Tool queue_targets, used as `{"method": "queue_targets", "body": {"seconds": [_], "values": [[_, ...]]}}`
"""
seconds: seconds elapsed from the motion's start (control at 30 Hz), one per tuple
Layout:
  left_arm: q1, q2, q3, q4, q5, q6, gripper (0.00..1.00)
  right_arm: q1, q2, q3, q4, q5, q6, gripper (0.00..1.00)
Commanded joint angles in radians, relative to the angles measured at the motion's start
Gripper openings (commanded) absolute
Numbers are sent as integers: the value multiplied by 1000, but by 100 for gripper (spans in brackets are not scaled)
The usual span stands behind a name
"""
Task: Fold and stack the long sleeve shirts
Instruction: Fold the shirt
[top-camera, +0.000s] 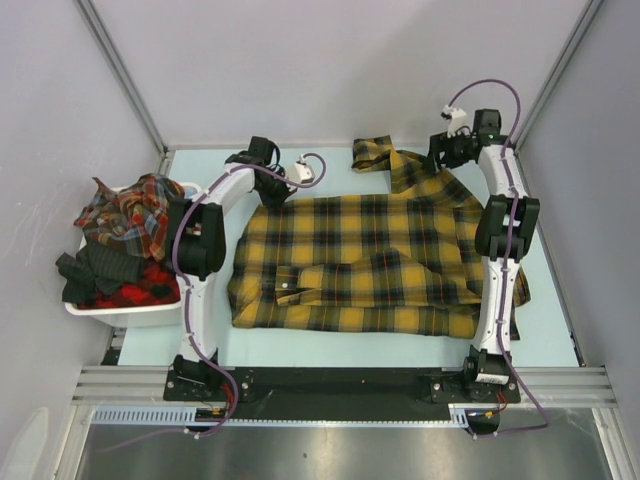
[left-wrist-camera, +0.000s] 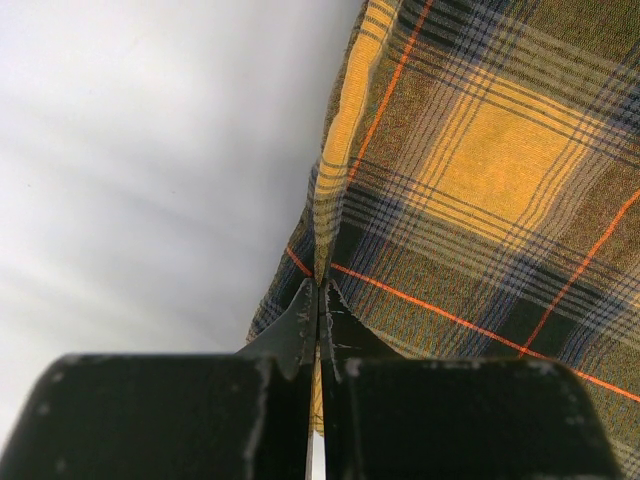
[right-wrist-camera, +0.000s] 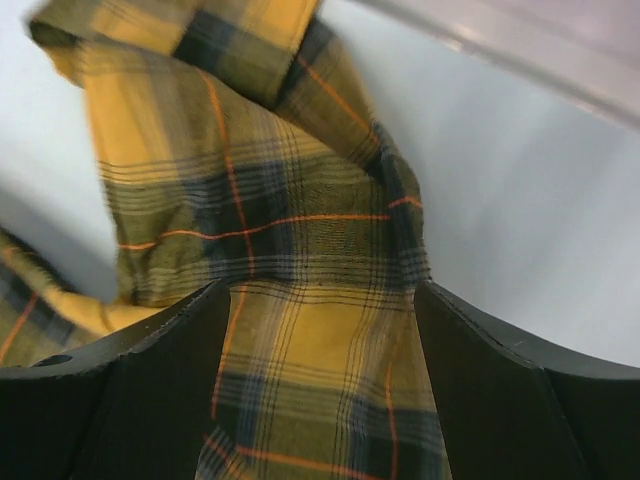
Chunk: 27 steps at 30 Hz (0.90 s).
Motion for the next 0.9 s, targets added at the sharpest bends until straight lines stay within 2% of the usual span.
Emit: {"method": "queue_targets", "body": {"seconds": [0.0, 0.13, 0.27, 0.3, 0.37, 0.4, 0.73, 0.77, 0.83, 0.87], "values": [[0, -38, 28, 10, 14, 3, 0, 7, 41, 19, 16, 75, -24, 79], [0, -44, 24, 11, 6, 9, 0, 21, 40, -27, 53, 113, -28, 77], [1, -53, 13, 24, 0, 9, 0, 17, 23, -30, 54, 137, -24, 63], [3, -58, 5, 28, -1, 8, 0, 15, 17, -30, 57, 151, -23, 63], [6, -62, 2, 33, 3, 11, 0, 3, 3, -35, 76, 158, -14, 73], [6, -64, 1, 33, 3, 11, 0, -2, 3, -33, 85, 161, -12, 74], [6, -59, 5, 36, -6, 15, 0, 12, 44, -27, 102, 200, -87, 72], [6, -59, 5, 36, -8, 14, 0, 12, 46, -27, 102, 204, -90, 70], [6, -59, 8, 39, -9, 8, 0, 10, 61, -15, 99, 208, -103, 55], [7, -61, 11, 39, -8, 0, 0, 7, 64, -6, 91, 201, -104, 33]]}}
